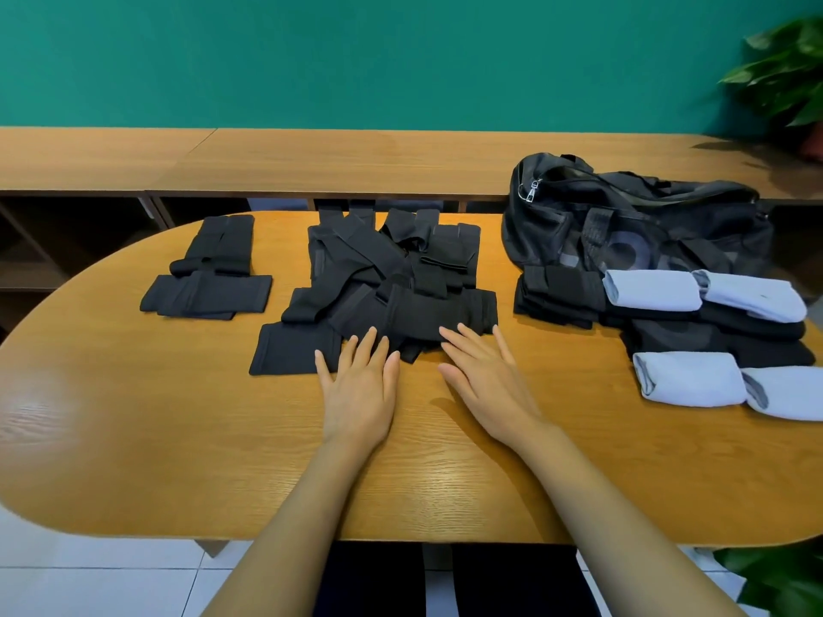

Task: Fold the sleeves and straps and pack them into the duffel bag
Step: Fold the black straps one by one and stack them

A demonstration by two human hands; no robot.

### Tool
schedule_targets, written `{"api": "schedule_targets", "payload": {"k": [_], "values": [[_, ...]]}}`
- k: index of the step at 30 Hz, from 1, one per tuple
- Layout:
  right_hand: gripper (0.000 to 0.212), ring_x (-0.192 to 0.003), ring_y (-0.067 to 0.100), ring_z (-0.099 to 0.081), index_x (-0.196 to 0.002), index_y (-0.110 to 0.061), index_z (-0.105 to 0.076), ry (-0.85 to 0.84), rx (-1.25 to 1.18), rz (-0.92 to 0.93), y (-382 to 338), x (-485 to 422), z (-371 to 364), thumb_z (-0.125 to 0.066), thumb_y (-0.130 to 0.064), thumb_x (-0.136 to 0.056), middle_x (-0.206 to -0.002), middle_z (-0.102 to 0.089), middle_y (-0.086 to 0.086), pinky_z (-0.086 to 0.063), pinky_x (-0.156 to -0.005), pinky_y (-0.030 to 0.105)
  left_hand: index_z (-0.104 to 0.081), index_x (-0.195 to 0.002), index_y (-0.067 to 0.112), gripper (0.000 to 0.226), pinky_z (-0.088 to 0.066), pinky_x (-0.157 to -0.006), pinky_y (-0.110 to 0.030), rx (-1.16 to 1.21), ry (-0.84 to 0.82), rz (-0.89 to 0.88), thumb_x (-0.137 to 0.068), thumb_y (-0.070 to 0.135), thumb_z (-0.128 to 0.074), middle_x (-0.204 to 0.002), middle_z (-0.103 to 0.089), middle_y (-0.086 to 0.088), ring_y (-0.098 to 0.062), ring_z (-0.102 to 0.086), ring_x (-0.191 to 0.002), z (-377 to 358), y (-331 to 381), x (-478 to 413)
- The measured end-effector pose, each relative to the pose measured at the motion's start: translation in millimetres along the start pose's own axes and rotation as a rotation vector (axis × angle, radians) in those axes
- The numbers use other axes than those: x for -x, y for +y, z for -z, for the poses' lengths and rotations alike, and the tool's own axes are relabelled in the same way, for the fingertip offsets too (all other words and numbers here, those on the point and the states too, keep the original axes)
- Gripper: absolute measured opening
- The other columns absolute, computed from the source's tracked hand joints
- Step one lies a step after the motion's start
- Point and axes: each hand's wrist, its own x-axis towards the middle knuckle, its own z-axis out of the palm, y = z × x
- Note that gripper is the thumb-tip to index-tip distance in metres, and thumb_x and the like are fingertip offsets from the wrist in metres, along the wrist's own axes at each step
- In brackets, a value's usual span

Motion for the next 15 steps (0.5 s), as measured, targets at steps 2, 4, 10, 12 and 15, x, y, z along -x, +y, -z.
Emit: {"api": "schedule_targets", "payload": {"k": [2, 4, 10, 12, 15], "values": [[0.077, -0.142, -0.006, -0.016, -0.142, -0.022, -0.05, 0.018, 0.001, 0.009, 8.3, 15.9, 3.7, -0.005, -0.065, -0.095, -0.152, -0.037, -0.016, 0.011, -0.12, 0.03, -0.036, -0.15, 0.025, 0.07, 0.009, -0.119, -0.052, 0.011, 0.008, 0.0, -0.096, 0.053, -0.001, -0.16, -0.024, 0.008, -0.012, -0.012, -0.149, -0.2, -0.6, -0.6], [0.071, -0.141, -0.006, -0.022, -0.138, -0.024, -0.054, 0.028, -0.005, 0.026, 14.8, 31.7, 7.7, -0.009, -0.062, -0.098, -0.149, -0.042, -0.017, 0.008, -0.121, 0.032, -0.037, -0.149, 0.025, 0.072, 0.01, -0.119, -0.053, 0.016, 0.017, -0.003, -0.096, 0.055, 0.001, -0.16, -0.025, 0.007, -0.013, -0.013, -0.149, -0.6, -1.3, 0.1], [0.057, -0.129, -0.005, -0.044, -0.121, -0.029, -0.067, 0.091, -0.044, 0.105, 18.4, 72.2, 9.2, -0.02, -0.057, -0.104, -0.132, -0.059, -0.019, -0.007, -0.123, 0.042, -0.036, -0.15, 0.024, 0.072, 0.011, -0.118, -0.053, 0.004, 0.004, 0.002, -0.095, 0.053, 0.001, -0.161, -0.024, 0.007, -0.014, -0.012, -0.149, -0.7, -0.1, 0.5], [0.052, -0.126, -0.005, -0.049, -0.115, -0.031, -0.07, 0.116, -0.048, 0.134, 18.3, 81.0, 6.9, -0.025, -0.054, -0.104, -0.127, -0.062, -0.019, -0.014, -0.121, 0.044, -0.036, -0.15, 0.024, 0.07, 0.011, -0.118, -0.053, 0.006, 0.0, 0.004, -0.096, 0.052, -0.001, -0.161, -0.024, 0.007, -0.014, -0.012, -0.15, -0.5, 0.1, 0.2], [0.049, -0.121, -0.005, -0.052, -0.109, -0.031, -0.073, 0.158, -0.09, 0.148, 16.8, 86.7, 7.9, -0.03, -0.053, -0.104, -0.121, -0.066, -0.019, -0.02, -0.12, 0.043, -0.035, -0.15, 0.024, 0.066, 0.012, -0.118, -0.053, 0.004, -0.001, -0.004, -0.099, 0.051, -0.005, -0.161, -0.024, 0.006, -0.015, -0.011, -0.15, -0.7, -1.2, 1.0]]}}
